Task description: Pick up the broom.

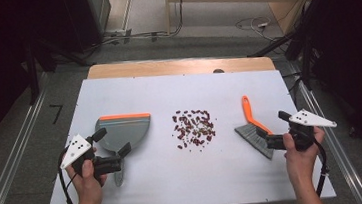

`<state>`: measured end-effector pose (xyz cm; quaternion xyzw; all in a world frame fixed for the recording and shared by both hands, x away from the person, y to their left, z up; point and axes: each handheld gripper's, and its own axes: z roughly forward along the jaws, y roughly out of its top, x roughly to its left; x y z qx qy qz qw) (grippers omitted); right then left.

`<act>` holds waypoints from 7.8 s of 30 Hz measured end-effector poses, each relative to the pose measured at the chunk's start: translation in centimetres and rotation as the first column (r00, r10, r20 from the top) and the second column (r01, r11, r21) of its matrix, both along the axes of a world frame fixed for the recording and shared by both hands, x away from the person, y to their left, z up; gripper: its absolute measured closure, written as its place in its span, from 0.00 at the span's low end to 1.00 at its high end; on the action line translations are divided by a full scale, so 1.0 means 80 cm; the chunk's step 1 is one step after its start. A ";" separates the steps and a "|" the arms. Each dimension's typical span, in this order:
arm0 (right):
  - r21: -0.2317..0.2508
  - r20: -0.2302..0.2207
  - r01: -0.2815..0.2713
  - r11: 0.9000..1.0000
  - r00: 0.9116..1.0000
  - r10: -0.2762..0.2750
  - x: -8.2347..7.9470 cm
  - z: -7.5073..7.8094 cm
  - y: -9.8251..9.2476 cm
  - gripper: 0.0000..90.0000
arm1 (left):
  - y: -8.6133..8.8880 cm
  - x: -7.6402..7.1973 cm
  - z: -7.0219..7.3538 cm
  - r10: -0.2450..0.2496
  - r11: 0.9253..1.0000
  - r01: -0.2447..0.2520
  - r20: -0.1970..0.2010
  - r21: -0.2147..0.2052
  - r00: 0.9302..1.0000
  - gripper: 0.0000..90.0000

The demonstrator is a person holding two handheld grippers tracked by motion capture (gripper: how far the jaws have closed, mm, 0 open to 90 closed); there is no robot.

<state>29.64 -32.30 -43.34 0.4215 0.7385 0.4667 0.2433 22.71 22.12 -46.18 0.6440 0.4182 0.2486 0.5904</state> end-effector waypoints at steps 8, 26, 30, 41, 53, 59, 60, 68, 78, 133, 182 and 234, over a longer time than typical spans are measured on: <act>-0.036 -0.034 0.001 0.999 0.999 -0.003 0.035 0.025 0.010 0.00 | -0.001 -0.001 0.000 0.004 1.000 -0.004 -0.002 0.010 1.000 0.00; -0.106 -0.228 0.045 0.993 0.971 -0.068 0.113 0.002 0.027 0.27 | -0.004 0.000 -0.002 -0.030 0.999 0.030 -0.007 0.011 1.000 0.00; -0.114 -0.261 0.063 0.991 0.961 -0.091 0.119 -0.004 0.026 0.41 | -0.006 0.000 -0.002 -0.038 0.999 0.039 -0.007 0.016 0.999 0.00; -0.150 -0.359 0.112 0.982 0.919 -0.160 0.126 -0.028 0.029 0.58 | -0.010 0.001 -0.003 -0.045 0.999 0.045 -0.012 0.031 0.999 0.00; -0.236 -0.445 0.121 0.964 0.869 -0.218 0.132 -0.052 0.040 0.66 | -0.011 0.003 -0.005 -0.049 0.998 0.049 -0.022 0.031 0.999 0.00; -0.315 -0.453 0.147 0.937 0.845 -0.285 0.128 -0.060 0.058 0.72 | -0.011 0.002 -0.006 -0.046 0.999 0.047 -0.028 0.028 0.999 0.00; -0.320 -0.452 0.147 0.936 0.844 -0.287 0.128 -0.060 0.058 0.72 | -0.011 0.002 -0.006 -0.046 0.998 0.047 -0.028 0.031 0.999 0.00; -0.291 -0.451 0.156 0.944 0.848 -0.279 0.127 -0.063 0.054 0.73 | -0.015 0.000 -0.005 -0.057 0.998 0.057 -0.025 0.036 0.998 0.00; -0.241 -0.416 0.165 0.956 0.873 -0.255 0.119 -0.066 0.048 0.74 | -0.020 0.001 -0.005 -0.065 0.997 0.066 -0.028 0.047 0.997 0.00; 0.197 0.147 0.031 0.980 0.987 -0.060 0.006 0.056 0.079 0.77 | -0.078 0.002 0.014 -0.155 0.987 0.155 0.000 0.047 0.988 0.00; 0.169 0.221 -0.250 0.953 0.952 0.211 -0.063 0.053 0.217 0.77 | -0.183 0.000 0.012 -0.257 0.965 0.261 -0.087 0.038 0.962 0.34; 0.170 0.238 -0.223 0.960 0.955 0.180 -0.075 0.054 0.226 0.77 | -0.174 -0.014 0.014 -0.386 0.921 0.389 -0.132 0.000 0.913 0.17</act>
